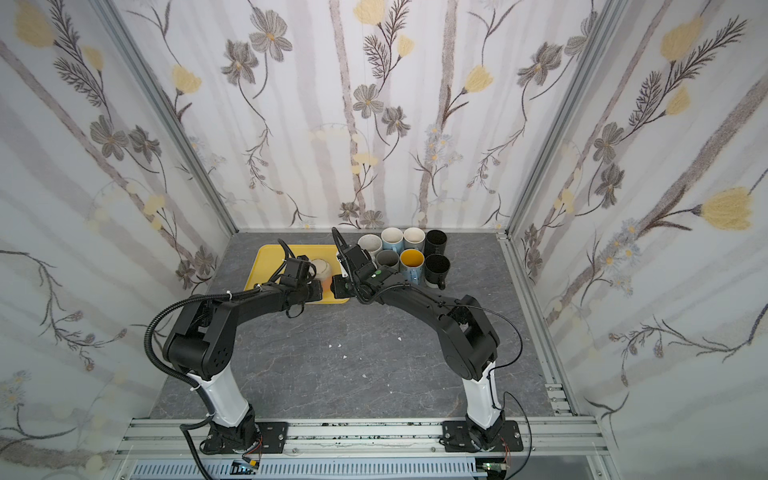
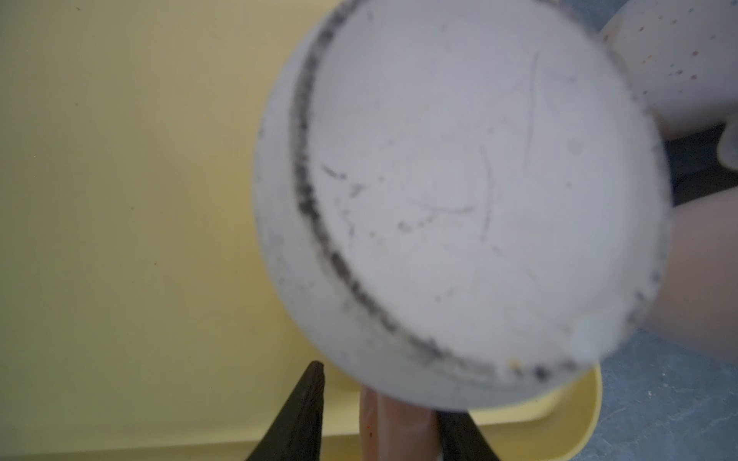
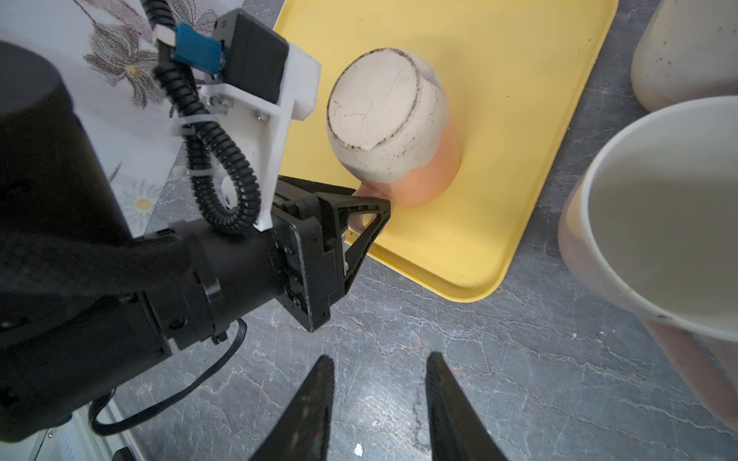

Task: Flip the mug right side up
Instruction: 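Grasp the pink mug's handle with the right gripper while the left holds it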

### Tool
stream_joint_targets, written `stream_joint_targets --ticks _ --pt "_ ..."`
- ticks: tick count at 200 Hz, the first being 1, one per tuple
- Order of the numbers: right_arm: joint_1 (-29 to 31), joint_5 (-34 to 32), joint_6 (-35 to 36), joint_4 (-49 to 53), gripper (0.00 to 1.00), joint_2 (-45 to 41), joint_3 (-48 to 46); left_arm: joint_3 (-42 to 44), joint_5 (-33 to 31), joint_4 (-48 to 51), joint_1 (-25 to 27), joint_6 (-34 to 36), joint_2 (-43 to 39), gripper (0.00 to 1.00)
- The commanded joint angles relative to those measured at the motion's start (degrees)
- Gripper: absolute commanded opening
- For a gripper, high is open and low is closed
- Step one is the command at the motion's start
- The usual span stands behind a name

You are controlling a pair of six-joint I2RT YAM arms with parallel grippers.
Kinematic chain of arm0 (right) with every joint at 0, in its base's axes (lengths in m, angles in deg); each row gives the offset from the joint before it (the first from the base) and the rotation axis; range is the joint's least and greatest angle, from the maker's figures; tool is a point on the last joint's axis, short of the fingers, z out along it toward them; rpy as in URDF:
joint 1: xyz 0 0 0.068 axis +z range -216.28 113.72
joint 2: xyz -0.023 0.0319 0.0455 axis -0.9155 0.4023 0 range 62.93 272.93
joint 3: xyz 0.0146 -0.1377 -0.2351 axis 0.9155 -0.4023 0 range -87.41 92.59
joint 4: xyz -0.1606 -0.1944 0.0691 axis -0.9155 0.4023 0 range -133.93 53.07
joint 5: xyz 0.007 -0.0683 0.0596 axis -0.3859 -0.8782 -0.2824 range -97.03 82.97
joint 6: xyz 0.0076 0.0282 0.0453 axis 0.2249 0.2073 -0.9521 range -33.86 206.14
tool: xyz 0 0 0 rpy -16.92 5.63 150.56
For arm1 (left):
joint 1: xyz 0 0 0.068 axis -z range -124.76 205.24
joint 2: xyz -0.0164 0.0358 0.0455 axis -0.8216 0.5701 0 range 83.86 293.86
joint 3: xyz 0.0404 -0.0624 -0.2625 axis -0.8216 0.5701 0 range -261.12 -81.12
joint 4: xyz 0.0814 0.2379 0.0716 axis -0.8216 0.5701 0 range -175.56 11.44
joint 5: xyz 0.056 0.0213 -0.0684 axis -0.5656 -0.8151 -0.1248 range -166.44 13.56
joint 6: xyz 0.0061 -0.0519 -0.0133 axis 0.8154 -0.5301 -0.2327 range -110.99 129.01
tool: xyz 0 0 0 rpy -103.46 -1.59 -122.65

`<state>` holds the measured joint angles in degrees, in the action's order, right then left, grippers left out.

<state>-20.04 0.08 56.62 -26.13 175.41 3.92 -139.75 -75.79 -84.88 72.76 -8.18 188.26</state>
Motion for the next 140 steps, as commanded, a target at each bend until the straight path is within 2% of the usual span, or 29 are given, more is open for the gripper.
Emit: stream_joint_targets --ticks 1,22,65,92,111,140 --pt "0.17 0.02 -0.39 -0.74 0.39 0.19 -0.36 -0.74 -0.04 0.24 -0.03 -1.44 0.96 0.38" --pt "0.17 0.25 -0.45 -1.02 0.39 0.44 -0.34 -0.82 -0.41 -0.34 -0.03 -1.37 1.23 0.35" --pt "0.17 0.37 -0.21 -1.10 0.39 0.94 -0.27 -1.83 -1.17 -0.07 -0.31 -1.18 0.24 0.37" --pt "0.17 0.55 -0.18 -1.59 0.39 1.27 -0.19 -2.27 -0.56 0.00 -0.35 -1.29 0.21 0.36" --pt "0.17 0.76 -0.10 -1.67 0.39 1.58 0.07 -2.77 -0.22 0.17 -0.51 -1.17 0.99 0.26" --pt "0.10 0.69 0.24 -1.63 0.39 1.76 0.08 -3.17 -0.43 -0.07 -0.68 -0.57 0.78 0.05"
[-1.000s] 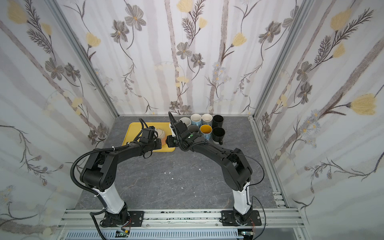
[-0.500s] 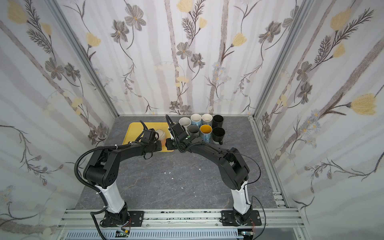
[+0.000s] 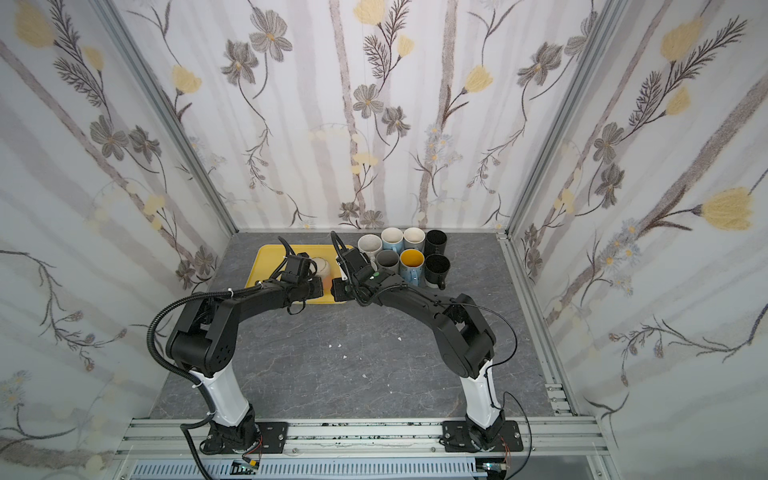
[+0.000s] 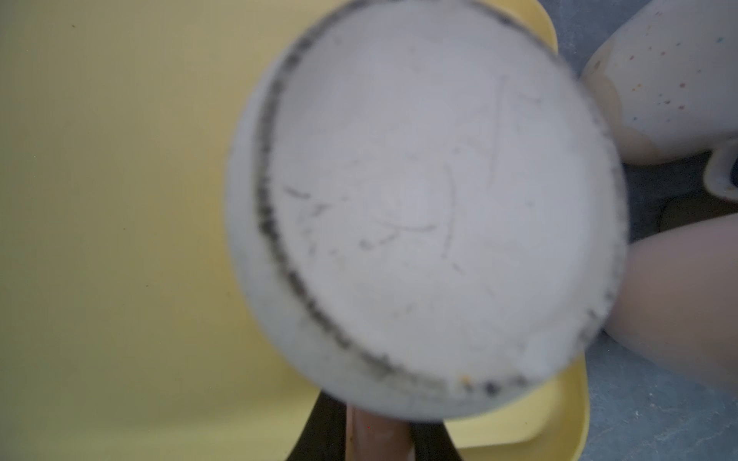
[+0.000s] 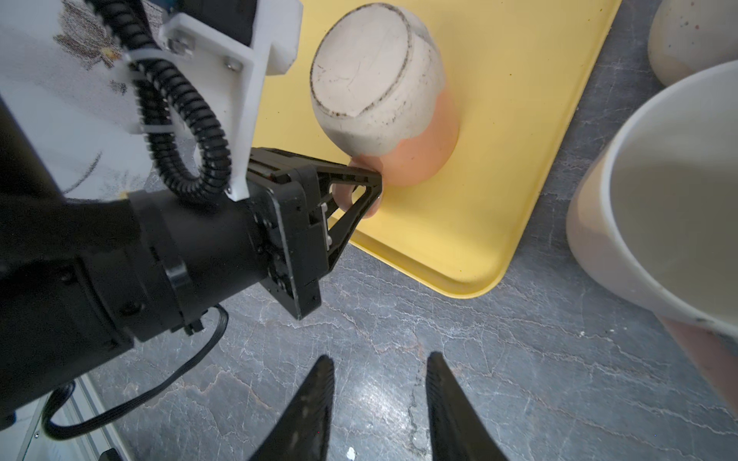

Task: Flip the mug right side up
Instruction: 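Grasp the pink mug's handle with the right gripper while the left holds it, then raise the pink mug with both grippers, rotating it toward upright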

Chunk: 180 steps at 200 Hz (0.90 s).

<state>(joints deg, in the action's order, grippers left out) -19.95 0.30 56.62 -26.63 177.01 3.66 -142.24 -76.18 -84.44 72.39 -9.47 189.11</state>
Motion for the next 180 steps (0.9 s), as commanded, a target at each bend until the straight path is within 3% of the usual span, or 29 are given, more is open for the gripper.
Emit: stream_joint_targets --ticks 1,10,39,62,101,180 --pt "0.00 0.43 0.25 -1.13 0.39 0.17 0.34 -0.72 -0.05 -0.47 -0.29 0.77 -0.10 0.05" --pt "-0.01 0.40 0.34 -1.13 0.39 0.17 0.34 -1.00 -0.16 -0.29 -0.50 1.16 -0.13 0.00" --pt "-0.18 -0.30 0.90 -1.36 0.39 -0.40 0.30 -0.21 1.57 -1.08 -1.60 0.83 -1.21 0.00" --pt "-0.42 -1.24 1.46 -2.26 0.39 -1.35 -0.72 3.34 6.61 -5.47 -3.56 -1.30 -3.57 0.00" --pt "-0.58 0.13 0.25 -6.40 0.39 -4.08 -4.49 14.63 17.83 -20.95 -7.83 -12.28 -8.56 0.00" --pt "-1.88 5.45 -4.71 -14.15 0.38 -6.90 -6.95 25.15 29.87 -46.14 -12.37 -30.23 -14.03 0.00"
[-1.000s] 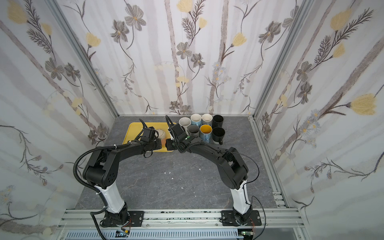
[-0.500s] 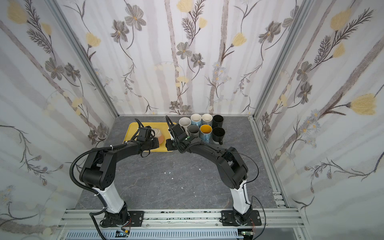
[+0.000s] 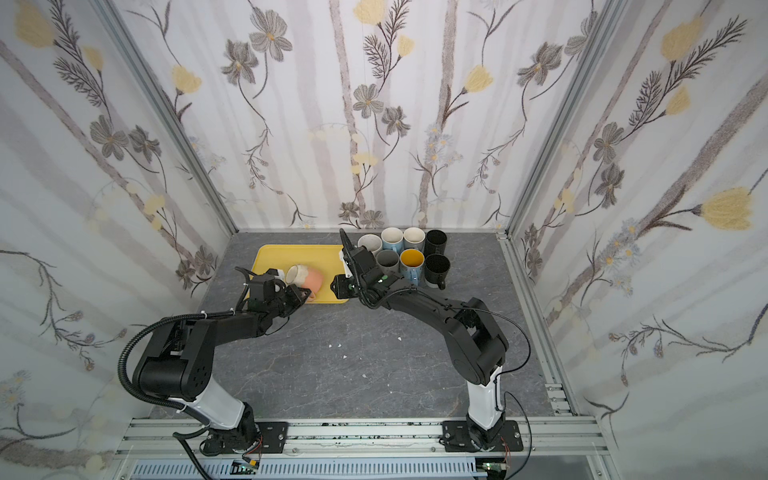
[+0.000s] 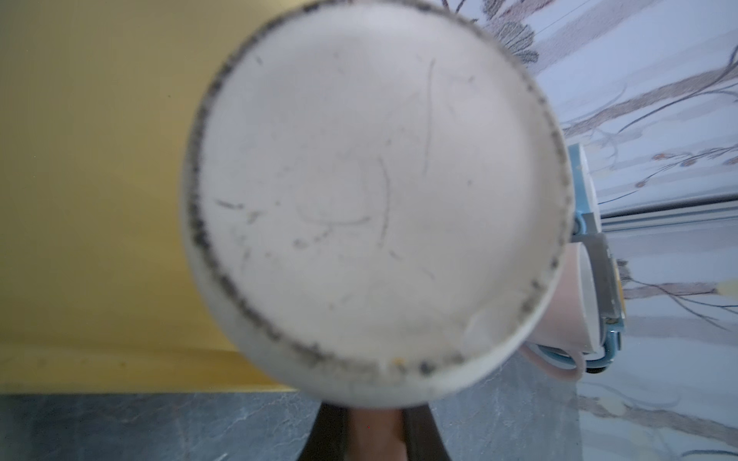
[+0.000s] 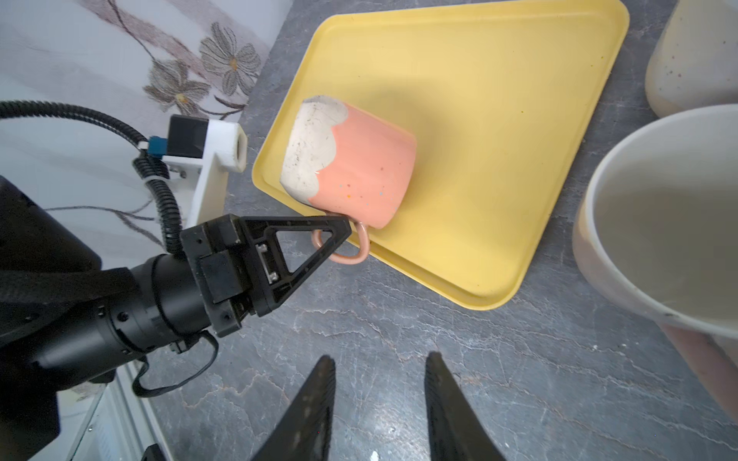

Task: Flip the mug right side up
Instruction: 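Raise the pink mug with both grippers, rotating it toward upright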

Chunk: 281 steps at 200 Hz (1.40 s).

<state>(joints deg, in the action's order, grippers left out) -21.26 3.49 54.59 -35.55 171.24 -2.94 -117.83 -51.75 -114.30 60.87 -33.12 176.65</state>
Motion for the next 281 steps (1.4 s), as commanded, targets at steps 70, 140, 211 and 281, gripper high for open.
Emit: stream_joint_targets --ticks 70,140,211,281 --pt "-2.97 7.53 -8.52 -11.89 0.37 -2.30 -0.53 0.41 10.92 -28.94 -1.84 -13.74 -1.50 0.00" --pt "-5.71 13.48 -13.26 -18.06 0.37 -4.97 -1.15 -2.52 13.51 -36.60 -1.80 -19.10 -5.27 0.00" --pt "-7.11 23.17 -16.53 -25.28 0.39 -4.04 1.58 -9.96 17.63 -34.47 -0.16 -21.41 -10.91 0.00" --pt "-7.11 27.61 -20.99 -31.79 0.39 -3.21 3.86 -14.83 19.78 -31.25 2.70 -21.32 -13.84 0.00"
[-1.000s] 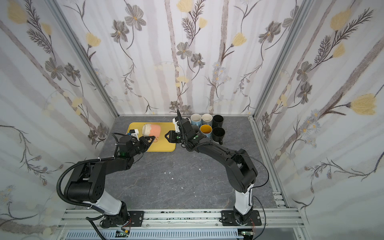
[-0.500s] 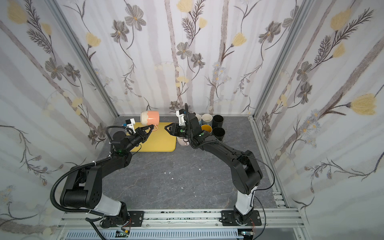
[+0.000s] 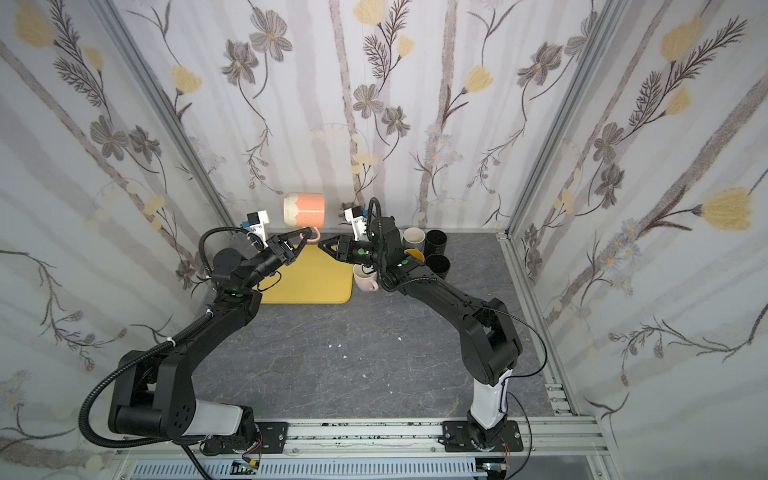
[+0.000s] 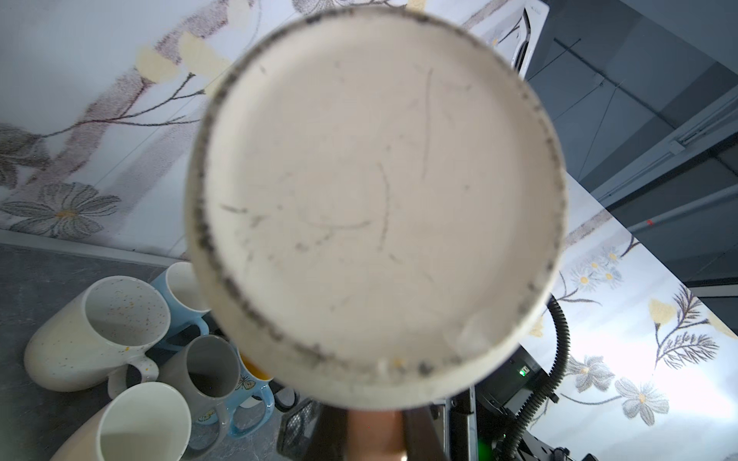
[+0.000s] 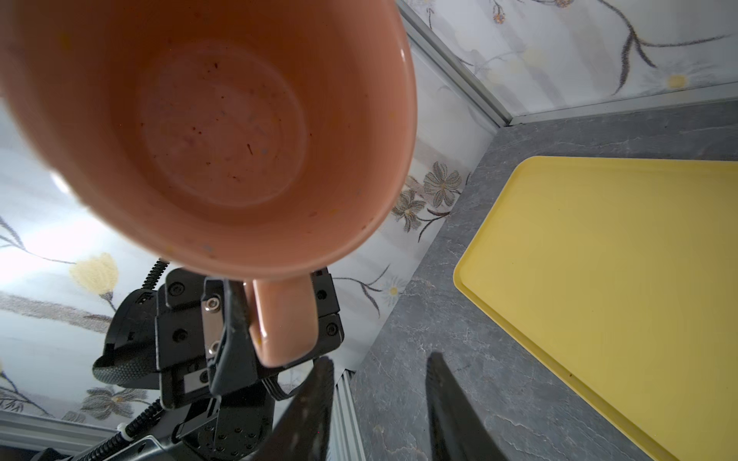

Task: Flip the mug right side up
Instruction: 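Raise the pink mug with both grippers, rotating it toward upright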

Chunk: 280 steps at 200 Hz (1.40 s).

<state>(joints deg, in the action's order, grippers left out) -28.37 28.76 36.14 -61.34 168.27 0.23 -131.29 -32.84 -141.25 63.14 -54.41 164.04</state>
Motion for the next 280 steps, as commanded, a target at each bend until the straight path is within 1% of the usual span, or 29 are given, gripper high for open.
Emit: stream_joint_targets --ticks 1,28,54,70,89,114,146,194,213,259,280 --pt "0.02 2.35 -2.55 -6.07 0.39 -0.32 0.69 -1.40 0.88 -4.28 0.48 -0.08 -1.24 0.00" --pt "-0.12 1.32 -1.83 -4.61 0.38 -1.92 -0.38 -1.21 0.42 -3.76 0.53 0.42 -2.10 0.00" --pt "-0.18 -3.36 0.54 -6.26 0.37 -6.71 -6.47 -1.29 -0.17 -2.42 0.53 1.27 -2.62 0.00" --pt "-0.19 -4.49 0.87 -8.63 0.37 -8.99 -9.38 -1.70 -0.10 -2.33 0.52 1.03 -2.53 0.00" --pt "-0.06 -3.57 0.28 -10.75 0.42 -9.71 -9.75 -2.11 0.16 -2.58 0.54 0.78 -2.49 0.00" --pt "0.06 -2.05 -0.96 -12.87 0.44 -8.82 -8.44 -2.72 0.73 -3.11 0.61 0.38 -2.76 0.00" --pt "0.07 -0.63 -2.42 -13.29 0.42 -6.79 -5.96 -3.18 1.67 -3.31 1.01 -0.23 -3.23 0.00" --pt "0.19 0.71 -5.15 -15.83 0.41 -5.27 -5.22 -3.09 2.03 -3.20 2.88 -0.10 -3.15 0.00" --pt "0.15 0.86 -5.38 -15.11 0.38 -4.96 -4.80 -3.31 2.32 -3.21 3.55 0.05 -2.98 0.00" --pt "0.19 2.83 -8.05 -15.87 0.20 -3.36 -3.63 -4.14 4.16 -3.45 4.69 0.16 -1.94 0.00" --pt "0.16 3.59 -9.72 -18.01 0.19 -2.88 -3.52 -4.47 5.20 -3.38 5.31 0.20 -1.18 0.00"
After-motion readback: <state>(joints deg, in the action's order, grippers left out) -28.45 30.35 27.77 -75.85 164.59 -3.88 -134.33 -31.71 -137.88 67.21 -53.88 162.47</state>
